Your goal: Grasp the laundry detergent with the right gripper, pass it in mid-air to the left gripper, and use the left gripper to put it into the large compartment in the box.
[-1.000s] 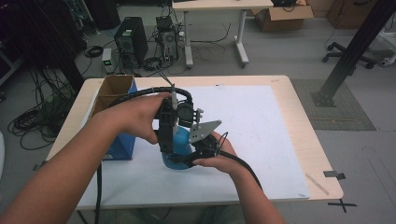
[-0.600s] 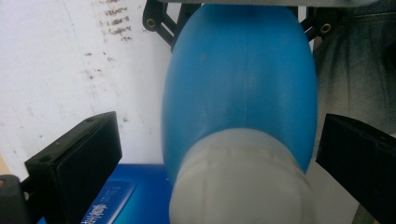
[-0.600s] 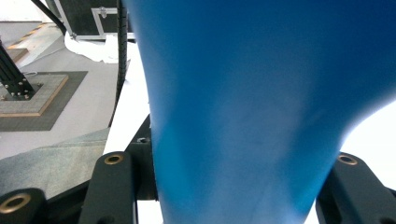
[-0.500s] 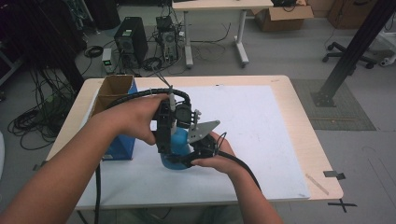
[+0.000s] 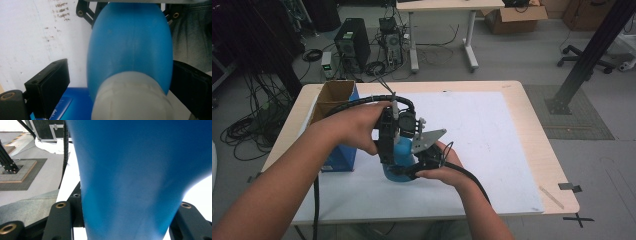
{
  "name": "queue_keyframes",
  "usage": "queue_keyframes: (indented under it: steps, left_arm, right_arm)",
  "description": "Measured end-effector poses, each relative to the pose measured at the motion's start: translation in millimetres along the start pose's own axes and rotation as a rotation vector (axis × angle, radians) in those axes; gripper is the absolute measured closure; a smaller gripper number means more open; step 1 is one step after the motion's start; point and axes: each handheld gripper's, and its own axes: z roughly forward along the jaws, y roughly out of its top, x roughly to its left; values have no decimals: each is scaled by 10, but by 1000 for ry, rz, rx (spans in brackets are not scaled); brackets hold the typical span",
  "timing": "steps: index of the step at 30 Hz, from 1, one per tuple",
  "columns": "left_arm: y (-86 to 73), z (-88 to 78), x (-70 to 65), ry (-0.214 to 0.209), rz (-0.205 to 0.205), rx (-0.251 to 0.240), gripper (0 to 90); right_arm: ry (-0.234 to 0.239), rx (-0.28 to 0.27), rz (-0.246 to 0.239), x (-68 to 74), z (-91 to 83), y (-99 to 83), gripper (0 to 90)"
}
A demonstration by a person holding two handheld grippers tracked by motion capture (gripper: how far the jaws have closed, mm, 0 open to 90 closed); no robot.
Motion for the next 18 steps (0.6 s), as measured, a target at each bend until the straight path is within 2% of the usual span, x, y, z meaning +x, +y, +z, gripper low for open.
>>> queue_keyframes:
  steps: [17, 18]
  left_arm:
    - [-8, -3, -1, -3, 3, -4, 152]
    - [-10, -6, 0, -5, 4, -2, 154]
  right_arm:
    - [-11, -8, -11, -6, -1, 13, 441]
    - [-2, -11, 0, 3, -2, 17, 441]
